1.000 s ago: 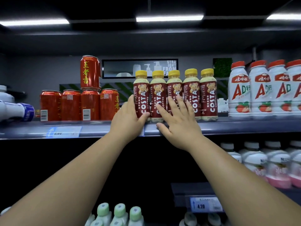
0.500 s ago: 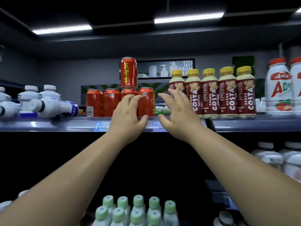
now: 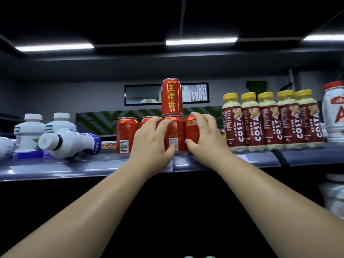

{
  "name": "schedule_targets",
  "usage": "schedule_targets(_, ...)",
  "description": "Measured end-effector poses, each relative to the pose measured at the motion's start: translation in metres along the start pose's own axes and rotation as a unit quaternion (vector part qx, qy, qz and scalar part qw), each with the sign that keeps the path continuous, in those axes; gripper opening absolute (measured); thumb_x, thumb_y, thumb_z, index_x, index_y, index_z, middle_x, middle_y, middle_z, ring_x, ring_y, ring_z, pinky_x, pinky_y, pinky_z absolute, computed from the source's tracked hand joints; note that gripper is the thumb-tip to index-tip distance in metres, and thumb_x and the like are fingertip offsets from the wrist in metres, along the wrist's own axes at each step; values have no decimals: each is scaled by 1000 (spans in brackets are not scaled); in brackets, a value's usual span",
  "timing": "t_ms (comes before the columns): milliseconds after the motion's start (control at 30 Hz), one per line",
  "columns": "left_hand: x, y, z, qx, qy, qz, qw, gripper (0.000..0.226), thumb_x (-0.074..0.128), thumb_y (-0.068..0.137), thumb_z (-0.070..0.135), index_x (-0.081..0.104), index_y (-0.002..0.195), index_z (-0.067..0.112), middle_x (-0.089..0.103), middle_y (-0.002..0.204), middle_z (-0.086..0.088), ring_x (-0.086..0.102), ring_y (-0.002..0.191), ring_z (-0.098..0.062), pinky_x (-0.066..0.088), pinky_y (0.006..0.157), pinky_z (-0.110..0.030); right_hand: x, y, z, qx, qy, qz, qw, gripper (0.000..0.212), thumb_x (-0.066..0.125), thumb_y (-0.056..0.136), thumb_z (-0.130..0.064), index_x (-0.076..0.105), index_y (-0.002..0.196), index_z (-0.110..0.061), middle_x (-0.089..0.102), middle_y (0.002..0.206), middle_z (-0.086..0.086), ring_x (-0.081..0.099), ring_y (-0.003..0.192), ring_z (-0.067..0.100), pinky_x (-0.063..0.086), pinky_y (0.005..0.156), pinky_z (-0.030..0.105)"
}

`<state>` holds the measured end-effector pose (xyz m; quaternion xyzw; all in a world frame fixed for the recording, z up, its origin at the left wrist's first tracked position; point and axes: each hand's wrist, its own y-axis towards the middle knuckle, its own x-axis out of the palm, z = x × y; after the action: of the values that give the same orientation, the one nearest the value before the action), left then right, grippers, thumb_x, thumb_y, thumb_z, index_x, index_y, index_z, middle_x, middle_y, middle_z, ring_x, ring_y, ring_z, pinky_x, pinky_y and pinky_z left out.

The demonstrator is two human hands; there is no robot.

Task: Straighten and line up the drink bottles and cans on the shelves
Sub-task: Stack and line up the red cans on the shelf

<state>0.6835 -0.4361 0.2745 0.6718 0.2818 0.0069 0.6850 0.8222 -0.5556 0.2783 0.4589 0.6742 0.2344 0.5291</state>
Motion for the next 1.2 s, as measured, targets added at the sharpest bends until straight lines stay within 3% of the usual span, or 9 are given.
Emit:
schedule_targets(133,16,-2,0,16,29,7,999,64,56,85,54,41,142,28,42,145,0,35,135,-22,23,113,-44,6,-2,3,55,-2,-10,998,105,67,84,-39,-13,150,-46,26,156,2,47,129,29,44,105,50)
schedule_targets(267,28,-4,3,15,52,7,999,68,48,79,57,43,140,27,40,145,-3,32,137,-25,14,117,-46,-2,3,7,104,-13,6,995,123,78,73,-58,-16,151,-40,38,148,9,50,126,29,46,102,48)
schedule_targets(367,27,-3,3,7,57,6,998,67,51,81,56,42,140,27,38,145,-4,31,137,-26,14,117,-47,-5,8,11,108,-9,-50,993,121,71,79,-54,-25,151,-35,50,140,9,59,108,25,51,93,43)
schedule_targets(533,26,-6,6,2,71,2,997,66,48,81,56,43,140,27,38,147,-3,30,138,-25,14,117,-46,-15,9,16,108,18,-44,993,124,78,70,-64,-9,152,-33,46,145,7,55,121,28,48,100,49)
schedule_targets(633,25,-7,7,-3,71,5,997,65,49,80,55,44,138,25,40,145,-3,31,137,-25,16,117,-46,-12,6,16,96,-19,-62,993,117,74,74,-64,-7,151,-30,52,138,7,57,116,28,50,97,49)
schedule_targets(867,24,-9,7,-8,83,0,997,63,49,82,55,44,137,24,42,143,-3,33,135,-25,19,116,-45,-20,2,21,79,-77,-19,994,112,74,75,-63,-1,149,-26,58,122,8,62,102,28,56,85,45)
schedule_targets(1200,24,-9,4,-8,71,-2,997,61,58,86,52,43,138,24,41,144,-2,33,136,-24,19,117,-46,-23,-1,26,58,-91,-3,994,102,73,77,-63,13,148,-21,57,123,6,61,103,27,55,83,43)
